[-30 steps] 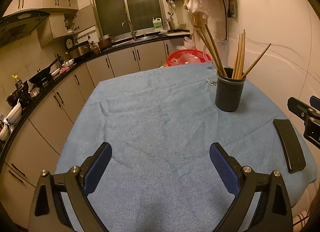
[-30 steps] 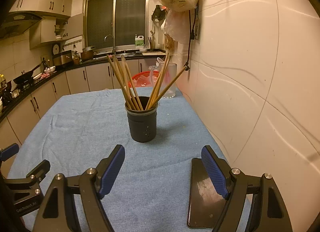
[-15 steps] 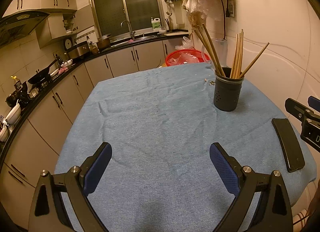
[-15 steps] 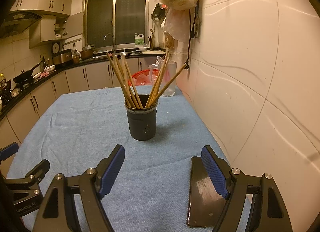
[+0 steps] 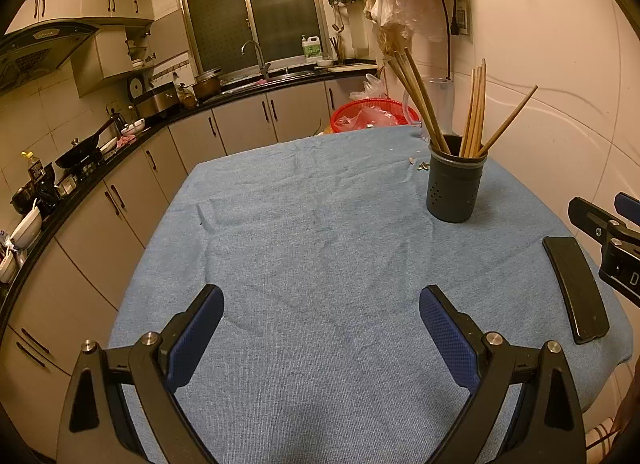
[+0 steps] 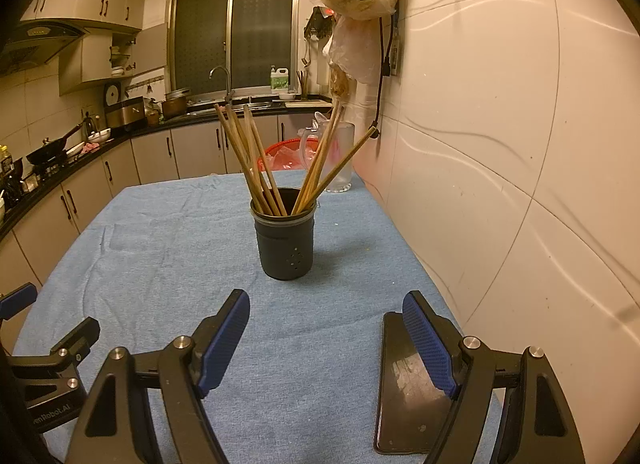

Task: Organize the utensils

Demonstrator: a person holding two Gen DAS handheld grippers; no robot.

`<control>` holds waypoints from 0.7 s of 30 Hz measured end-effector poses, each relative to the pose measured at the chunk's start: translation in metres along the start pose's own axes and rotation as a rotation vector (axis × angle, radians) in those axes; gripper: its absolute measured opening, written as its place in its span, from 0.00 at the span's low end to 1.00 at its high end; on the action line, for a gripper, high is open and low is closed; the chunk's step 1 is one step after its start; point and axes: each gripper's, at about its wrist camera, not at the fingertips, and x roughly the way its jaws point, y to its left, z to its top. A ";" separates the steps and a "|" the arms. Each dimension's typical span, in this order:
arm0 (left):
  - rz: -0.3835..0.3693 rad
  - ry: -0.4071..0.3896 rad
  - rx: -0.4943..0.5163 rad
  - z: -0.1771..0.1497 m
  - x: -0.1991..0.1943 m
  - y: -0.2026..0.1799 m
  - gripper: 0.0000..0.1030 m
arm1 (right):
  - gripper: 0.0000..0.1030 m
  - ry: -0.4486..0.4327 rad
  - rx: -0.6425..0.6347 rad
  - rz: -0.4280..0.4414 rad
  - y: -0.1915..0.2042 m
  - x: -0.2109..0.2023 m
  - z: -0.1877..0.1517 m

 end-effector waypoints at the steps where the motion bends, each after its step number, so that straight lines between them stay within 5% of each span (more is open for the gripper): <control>1: -0.002 0.000 0.000 0.000 0.000 0.000 0.95 | 0.79 0.001 0.000 0.000 0.000 0.000 0.000; 21: -0.007 -0.003 -0.003 0.000 -0.002 0.002 0.95 | 0.79 0.000 -0.009 0.001 0.002 -0.001 0.000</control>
